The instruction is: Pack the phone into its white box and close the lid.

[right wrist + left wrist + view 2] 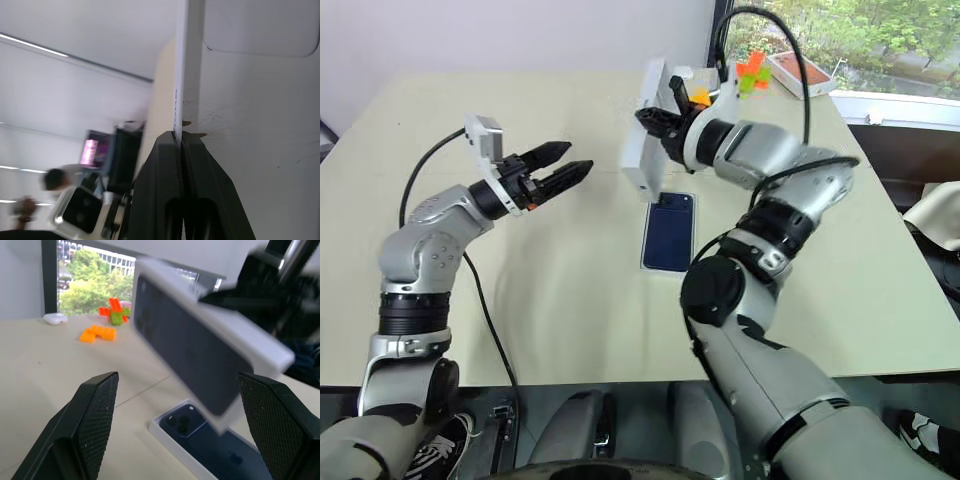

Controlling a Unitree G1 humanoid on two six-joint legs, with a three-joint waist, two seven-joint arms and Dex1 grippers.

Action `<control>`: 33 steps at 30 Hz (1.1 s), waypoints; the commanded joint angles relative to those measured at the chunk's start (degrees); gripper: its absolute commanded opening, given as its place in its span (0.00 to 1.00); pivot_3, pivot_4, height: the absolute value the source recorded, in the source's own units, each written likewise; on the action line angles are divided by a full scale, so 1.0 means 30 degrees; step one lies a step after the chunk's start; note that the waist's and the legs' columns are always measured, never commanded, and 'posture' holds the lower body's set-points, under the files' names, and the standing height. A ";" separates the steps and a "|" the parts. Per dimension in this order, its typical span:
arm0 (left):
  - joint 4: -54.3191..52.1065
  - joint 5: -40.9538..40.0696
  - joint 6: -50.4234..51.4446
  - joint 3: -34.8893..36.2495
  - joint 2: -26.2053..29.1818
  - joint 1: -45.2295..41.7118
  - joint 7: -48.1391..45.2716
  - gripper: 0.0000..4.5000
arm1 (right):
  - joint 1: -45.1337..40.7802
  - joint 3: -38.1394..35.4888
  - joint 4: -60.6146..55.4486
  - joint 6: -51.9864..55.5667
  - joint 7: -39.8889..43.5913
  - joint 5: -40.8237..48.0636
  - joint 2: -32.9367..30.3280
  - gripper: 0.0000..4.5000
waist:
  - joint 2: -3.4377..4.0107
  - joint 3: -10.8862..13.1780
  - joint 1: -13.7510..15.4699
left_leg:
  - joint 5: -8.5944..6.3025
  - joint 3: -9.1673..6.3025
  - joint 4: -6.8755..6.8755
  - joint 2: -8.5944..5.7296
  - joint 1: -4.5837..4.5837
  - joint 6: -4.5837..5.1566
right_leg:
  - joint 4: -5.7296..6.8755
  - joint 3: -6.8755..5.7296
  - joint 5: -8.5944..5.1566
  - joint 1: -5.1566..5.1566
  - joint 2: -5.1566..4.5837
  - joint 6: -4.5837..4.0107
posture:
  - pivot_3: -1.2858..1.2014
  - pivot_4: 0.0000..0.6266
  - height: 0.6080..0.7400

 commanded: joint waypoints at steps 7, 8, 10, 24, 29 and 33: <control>-0.1731 -0.1525 0.0641 0.1341 0.2264 0.1362 -0.1378 0.88 | 0.1760 -0.0187 -0.1015 -0.0141 -0.0373 0.4525 0.2698 0.00 | 0.0036 0.0022 -0.0050 | 0.0010 0.0004 0.0001 -0.0016 -0.0061 -0.0018 | 0.0010 0.0004 0.0000 -0.0063 -0.0009 -0.0001 | 0.52 0.24 1.00; -0.1785 -0.1577 0.0665 0.1392 0.2331 0.1417 -0.1317 0.88 | 0.2209 0.0109 -0.1152 -0.0209 -0.0443 0.4788 0.2959 0.00 | 0.0036 0.0022 -0.0054 | 0.0011 0.0002 0.0001 -0.0011 -0.0048 -0.0019 | 0.0010 0.0003 0.0000 -0.0052 -0.0004 -0.0001 | 0.52 0.24 1.00; -0.1901 -0.1748 0.0764 0.1449 0.2391 0.1489 -0.1216 0.88 | 0.2926 0.0642 -0.1256 -0.0443 -0.0687 0.5362 0.3212 0.00 | 0.0036 0.0022 -0.0110 | 0.0010 0.0002 0.0000 0.0002 0.0002 -0.0017 | 0.0010 0.0002 -0.0001 -0.0012 0.0012 0.0000 | 0.52 0.24 1.00; -0.2354 -0.1776 0.0752 0.1072 0.2323 0.2126 -0.0892 0.88 | 0.7037 0.6016 -0.1068 -0.1899 -0.1878 0.9375 0.2159 0.00 | 0.0036 0.0021 -0.0525 | 0.0012 0.0004 0.0004 0.0028 0.0027 -0.0019 | 0.0028 0.0008 -0.0001 -0.0005 0.0038 0.0000 | 0.52 0.24 1.00; -0.2437 -0.1679 0.0745 0.0829 0.2236 0.2232 -0.0890 0.88 | 0.8130 0.8151 -0.0772 -0.3615 -0.3234 1.2191 0.1601 0.00 | 0.0036 0.0021 -0.0515 | 0.0013 0.0004 0.0004 0.0034 0.0033 -0.0020 | 0.0027 0.0009 -0.0001 -0.0006 0.0045 0.0001 | 0.52 0.24 1.00; -0.2489 -0.1766 0.0815 0.0755 0.2123 0.2269 -0.0828 0.88 | 0.9193 1.0208 -0.0669 -0.4911 -0.3821 1.3643 0.1081 0.00 | 0.0035 0.0021 -0.0517 | 0.0013 0.0003 0.0004 0.0035 0.0033 -0.0020 | 0.0028 0.0008 -0.0001 -0.0004 0.0045 0.0001 | 0.52 0.24 1.00</control>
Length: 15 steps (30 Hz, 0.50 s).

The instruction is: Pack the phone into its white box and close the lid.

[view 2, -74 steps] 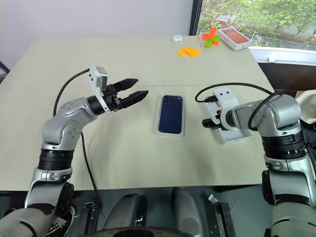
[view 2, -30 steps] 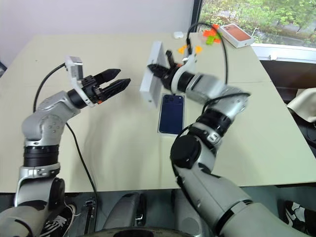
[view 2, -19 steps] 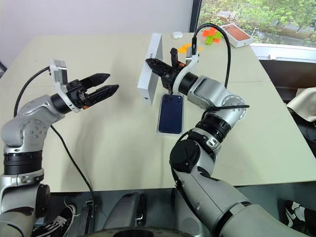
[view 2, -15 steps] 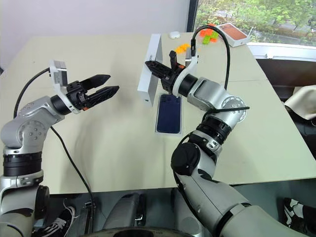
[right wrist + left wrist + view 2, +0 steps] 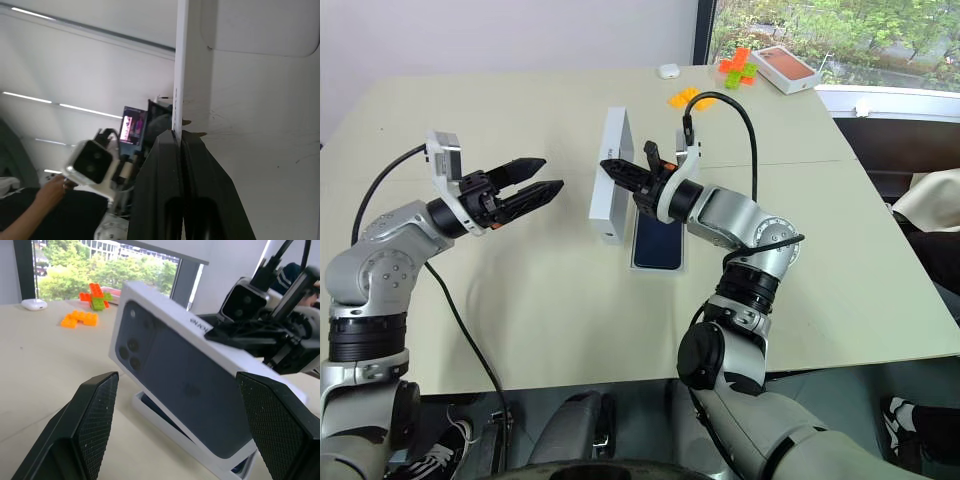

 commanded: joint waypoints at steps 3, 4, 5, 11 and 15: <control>-0.0789 0.0030 -0.0251 -0.0150 -0.0025 0.0110 -0.0030 0.88 | 0.3217 0.2448 0.0063 -0.2040 -0.0295 0.1873 0.1022 0.00 | -0.0005 -0.0003 0.0030 | 0.0000 0.0001 0.0000 0.0000 -0.0001 0.0000 | -0.0001 -0.0001 0.0000 0.0005 -0.0002 0.0000 | 0.52 0.24 1.00; -0.0799 0.0041 -0.0259 -0.0152 -0.0031 0.0140 -0.0010 0.88 | 0.3385 0.2862 0.0092 -0.2306 -0.0332 0.2214 0.0823 0.00 | -0.0015 -0.0012 0.0074 | 0.0000 0.0000 0.0001 0.0000 -0.0001 0.0001 | -0.0004 -0.0001 0.0000 0.0009 -0.0003 0.0000 | 0.52 0.24 1.00; -0.0804 0.0080 -0.0287 -0.0169 -0.0012 0.0180 -0.0006 0.88 | 0.3578 0.3354 0.0090 -0.2500 -0.0354 0.2599 0.0601 0.00 | -0.0029 -0.0024 0.0086 | -0.0001 -0.0009 -0.0001 -0.0001 -0.0001 0.0002 | -0.0012 -0.0007 -0.0001 0.0020 -0.0004 0.0001 | 0.52 0.24 1.00; -0.0377 0.1219 -0.1110 -0.0745 -0.0101 0.0701 0.0030 0.88 | 0.4598 0.5508 -0.0074 -0.3759 -0.0384 0.2958 -0.0646 0.00 | -0.0015 -0.0014 -0.0051 | -0.0003 0.0034 0.0011 -0.0014 0.0018 0.0005 | -0.0019 0.0024 0.0009 0.0027 -0.0018 0.0016 | 0.52 0.24 1.00; -0.0317 0.1878 -0.1754 -0.1124 -0.0399 0.1087 0.0119 0.88 | 0.4514 0.5898 0.0007 -0.5061 0.0271 0.2315 -0.1223 0.00 | -0.0015 -0.0014 0.0042 | -0.0001 0.0009 0.0011 0.0021 0.0038 0.0002 | -0.0019 0.0014 0.0007 0.0024 0.0029 0.0017 | 0.52 0.24 1.00</control>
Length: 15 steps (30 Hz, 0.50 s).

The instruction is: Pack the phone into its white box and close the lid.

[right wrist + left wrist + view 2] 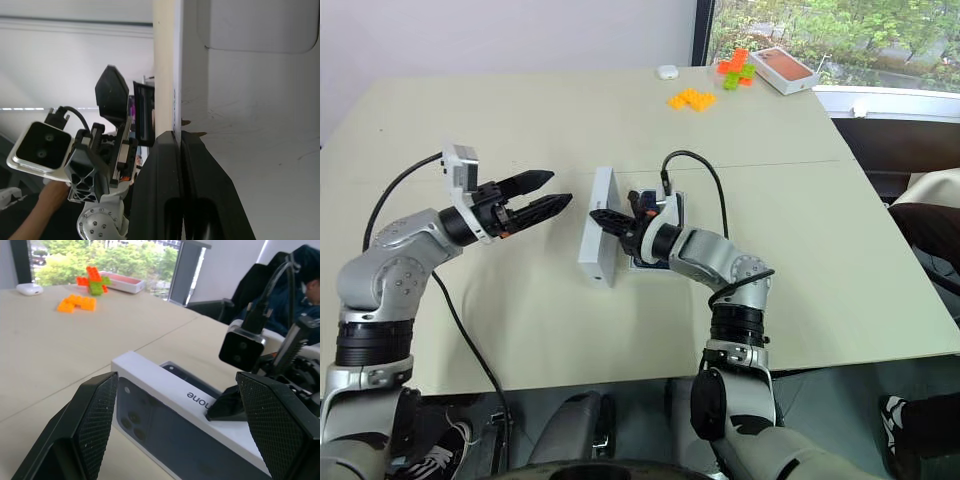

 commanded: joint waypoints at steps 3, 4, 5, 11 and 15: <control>-0.0254 0.0555 -0.0916 -0.0288 -0.0336 0.0216 -0.0011 0.88 | -0.0507 0.0386 -0.0297 -0.1681 0.1281 -0.0383 -0.0702 0.00 | -0.0001 0.0000 0.0053 | 0.0003 -0.0001 0.0012 0.0001 0.0007 -0.0003 | 0.0007 0.0000 0.0001 0.0010 0.0000 -0.0002 | 0.52 0.24 1.00; -0.0251 0.0538 -0.0915 -0.0281 -0.0369 0.0206 -0.0019 0.88 | -0.0545 0.0500 -0.0257 -0.1794 0.1501 -0.0440 -0.0808 0.00 | -0.0001 0.0000 0.0046 | 0.0003 -0.0001 0.0018 -0.0001 0.0007 -0.0004 | 0.0007 0.0000 0.0001 0.0014 -0.0001 -0.0001 | 0.52 0.24 1.00; -0.0264 0.0525 -0.0908 -0.0291 -0.0409 0.0192 -0.0022 0.88 | -0.0612 0.0614 -0.0202 -0.1943 0.1744 -0.0663 -0.0934 0.00 | -0.0001 0.0000 0.0037 | 0.0003 0.0003 0.0022 -0.0002 0.0007 -0.0004 | 0.0005 0.0001 0.0001 0.0014 -0.0003 -0.0001 | 0.52 0.24 1.00; -0.0130 0.0691 -0.1050 -0.0412 -0.0584 0.0116 0.0037 0.88 | -0.0783 0.0979 0.0200 -0.2449 0.2648 -0.1540 -0.1376 0.00 | -0.0001 0.0000 0.0023 | 0.0002 0.0008 0.0017 -0.0002 0.0002 -0.0002 | 0.0003 0.0002 0.0001 0.0011 -0.0007 -0.0001 | 0.52 0.24 1.00; 0.0831 0.0936 -0.0961 -0.0639 -0.1075 -0.0251 0.0430 0.88 | -0.0714 0.1126 0.0168 -0.2416 0.3271 -0.1771 -0.1614 0.00 | -0.0002 -0.0001 0.0049 | 0.0003 0.0006 0.0020 -0.0004 0.0003 -0.0003 | 0.0006 0.0001 0.0002 0.0012 -0.0014 -0.0002 | 0.52 0.24 1.00</control>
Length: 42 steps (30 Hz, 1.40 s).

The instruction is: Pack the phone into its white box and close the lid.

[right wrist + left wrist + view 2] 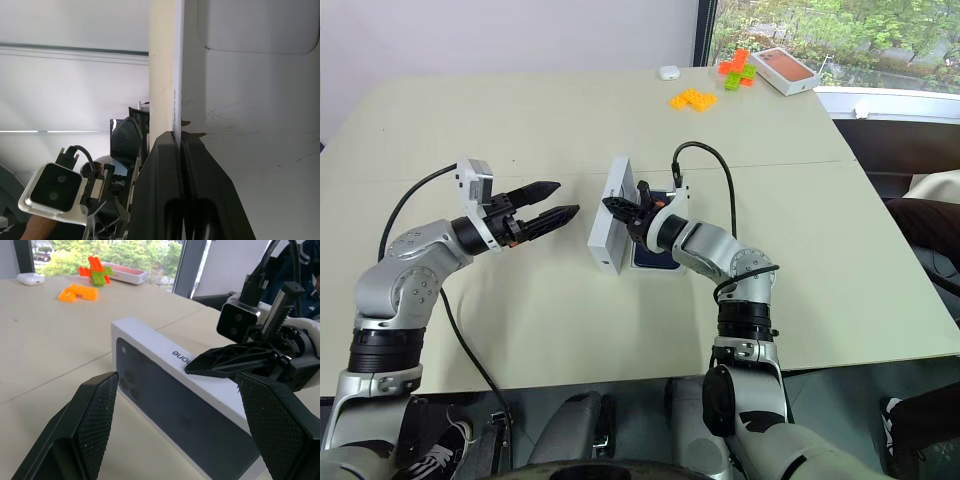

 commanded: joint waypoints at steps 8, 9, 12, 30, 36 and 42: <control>0.3747 0.1584 -0.2127 -0.0804 -0.1971 -0.1642 0.0268 0.88 | -0.0226 0.0163 -0.0190 -0.0043 0.0993 -0.0343 -0.0745 0.00 | -0.0002 -0.0004 0.0032 | 0.0000 0.0001 0.0002 -0.0010 0.0001 0.0000 | 0.0000 -0.0003 0.0001 0.0006 -0.0009 0.0000 | 0.52 0.24 1.00; 0.4103 0.1752 -0.2386 -0.0882 -0.2170 -0.1777 0.0262 0.88 | -0.0231 0.0175 -0.0197 -0.0030 0.1015 -0.0356 -0.0792 0.00 | -0.0005 -0.0005 0.0034 | 0.0000 0.0005 0.0002 -0.0014 0.0001 0.0000 | 0.0001 -0.0001 0.0001 0.0008 -0.0015 0.0001 | 0.52 0.24 1.00; 0.5045 0.1798 -0.2414 -0.0999 -0.2745 -0.2136 0.0120 0.76 | -0.0216 0.0256 -0.0293 -0.0017 0.1038 -0.0418 -0.0888 0.00 | -0.0006 -0.0006 0.0013 | 0.0000 0.0007 0.0001 -0.0015 -0.0003 0.0001 | 0.0002 0.0001 0.0002 0.0005 -0.0018 0.0000 | 0.52 0.24 1.00; 0.5618 0.2445 -0.1786 -0.1699 -0.4508 -0.2044 0.0580 0.00 | -0.0400 0.0648 -0.1214 0.0200 0.1636 -0.1167 -0.2038 0.99 | -0.0007 -0.0006 0.0036 | 0.0000 0.0000 0.0002 -0.0014 -0.0005 0.0000 | 0.0006 -0.0001 0.0003 0.0005 -0.0023 0.0001 | 0.52 0.24 1.00; 0.5282 0.2403 -0.1745 -0.1586 -0.4930 -0.2263 0.0672 0.00 | -0.1230 0.0181 -0.2068 0.1086 0.2540 -0.1186 -0.5061 0.99 | -0.0006 -0.0006 0.0133 | 0.0000 0.0002 0.0008 -0.0019 -0.0006 0.0001 | 0.0004 -0.0001 0.0004 0.0006 -0.0027 0.0002 | 0.52 0.24 1.00; 0.5523 0.2705 -0.2277 -0.2137 -0.6023 -0.2267 0.0811 0.00 | -0.1818 0.0712 -0.2031 0.1766 0.7354 -0.4401 -1.0873 0.99 | -0.0008 -0.0007 0.0473 | -0.0005 0.0008 0.0008 -0.0036 -0.0016 0.0010 | -0.0012 -0.0003 0.0004 0.0026 -0.0032 0.0006 | 0.52 0.24 1.00</control>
